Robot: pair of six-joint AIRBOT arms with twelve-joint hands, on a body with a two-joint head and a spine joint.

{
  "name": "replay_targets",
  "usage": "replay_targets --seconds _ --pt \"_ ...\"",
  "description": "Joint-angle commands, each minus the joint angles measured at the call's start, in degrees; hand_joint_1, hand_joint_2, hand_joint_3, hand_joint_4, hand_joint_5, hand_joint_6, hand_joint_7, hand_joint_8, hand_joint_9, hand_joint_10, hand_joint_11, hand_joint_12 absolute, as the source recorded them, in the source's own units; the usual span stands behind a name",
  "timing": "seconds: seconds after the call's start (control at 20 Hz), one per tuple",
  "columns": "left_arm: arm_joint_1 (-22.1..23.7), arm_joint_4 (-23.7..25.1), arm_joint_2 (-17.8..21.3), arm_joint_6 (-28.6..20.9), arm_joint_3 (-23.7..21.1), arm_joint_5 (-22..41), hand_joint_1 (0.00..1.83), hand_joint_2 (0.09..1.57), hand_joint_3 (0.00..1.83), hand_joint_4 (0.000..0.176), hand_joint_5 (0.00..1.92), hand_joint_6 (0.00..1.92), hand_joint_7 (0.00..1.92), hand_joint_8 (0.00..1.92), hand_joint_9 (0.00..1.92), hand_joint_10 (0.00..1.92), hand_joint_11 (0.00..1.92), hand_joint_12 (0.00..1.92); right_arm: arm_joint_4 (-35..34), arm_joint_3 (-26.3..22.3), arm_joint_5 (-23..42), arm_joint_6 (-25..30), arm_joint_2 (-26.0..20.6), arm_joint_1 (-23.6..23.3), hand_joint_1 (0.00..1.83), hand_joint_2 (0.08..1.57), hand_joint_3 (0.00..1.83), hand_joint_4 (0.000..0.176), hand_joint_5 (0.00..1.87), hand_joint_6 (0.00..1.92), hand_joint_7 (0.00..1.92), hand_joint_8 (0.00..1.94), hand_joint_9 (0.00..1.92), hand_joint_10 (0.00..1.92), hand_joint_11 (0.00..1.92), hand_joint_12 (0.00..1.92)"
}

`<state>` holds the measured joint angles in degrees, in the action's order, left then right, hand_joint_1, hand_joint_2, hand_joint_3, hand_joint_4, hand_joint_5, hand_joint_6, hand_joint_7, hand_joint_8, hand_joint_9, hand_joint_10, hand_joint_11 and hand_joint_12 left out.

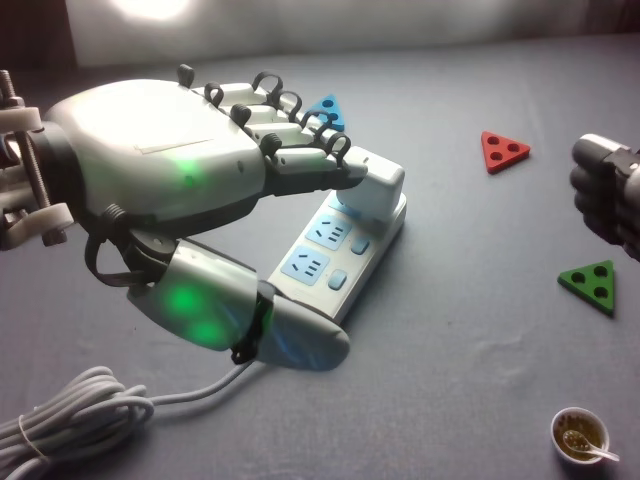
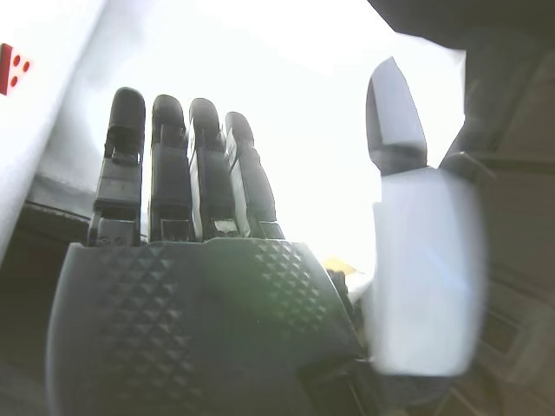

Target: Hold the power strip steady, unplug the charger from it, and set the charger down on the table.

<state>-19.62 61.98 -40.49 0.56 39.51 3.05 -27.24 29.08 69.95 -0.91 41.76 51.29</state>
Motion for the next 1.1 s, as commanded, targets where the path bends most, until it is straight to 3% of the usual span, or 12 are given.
replay_targets --seconds 0.0,0.4,0.8,0.9,1.05 --pt "0.43 -0.11 0.04 -0.03 -0.13 1.88 0.0 0.89 0.02 0.0 0.1 0.0 0.09 0.0 0.07 0.0 0.0 0.19 1.96 -0.01 6.32 0.51 -0.21 -0.22 0.0 0.92 0.02 0.0 0.03 0.01 0.05 0.01 0.06 0.01 0.01 0.16" --pt "-4.06 -1.08 -1.31 -0.02 0.17 -1.4 0.0 0.92 0.0 0.0 0.13 0.01 0.13 0.01 0.11 0.0 0.04 0.17 2.79 1.5 7.44 0.05 0.56 -0.08 0.0 0.94 0.01 0.0 0.02 0.0 0.03 0.0 0.04 0.0 0.0 0.12" --pt "-8.48 -0.67 -10.61 0.01 5.89 -0.91 0.0 0.92 0.0 0.0 0.08 0.0 0.07 0.0 0.05 0.0 0.0 0.09 2.44 3.69 7.74 -0.18 1.83 0.25 0.0 0.99 0.02 0.0 0.01 0.0 0.04 0.0 0.06 0.0 0.02 0.12" --pt "-9.48 -0.69 -13.06 0.01 7.71 -0.26 0.0 0.93 0.0 0.0 0.06 0.0 0.05 0.0 0.03 0.0 0.0 0.06 2.0 3.61 9.53 -0.38 1.9 4.16 0.18 1.06 0.01 0.0 0.04 0.0 0.07 0.01 0.08 0.01 0.04 0.13" --pt "-10.93 -0.69 -15.23 0.0 9.67 -0.14 0.0 0.92 0.0 0.0 0.08 0.01 0.06 0.01 0.04 0.0 0.01 0.06 2.14 3.83 9.63 -2.15 2.36 4.39 0.35 1.08 0.01 0.0 0.04 0.0 0.09 0.01 0.12 0.01 0.08 0.14"
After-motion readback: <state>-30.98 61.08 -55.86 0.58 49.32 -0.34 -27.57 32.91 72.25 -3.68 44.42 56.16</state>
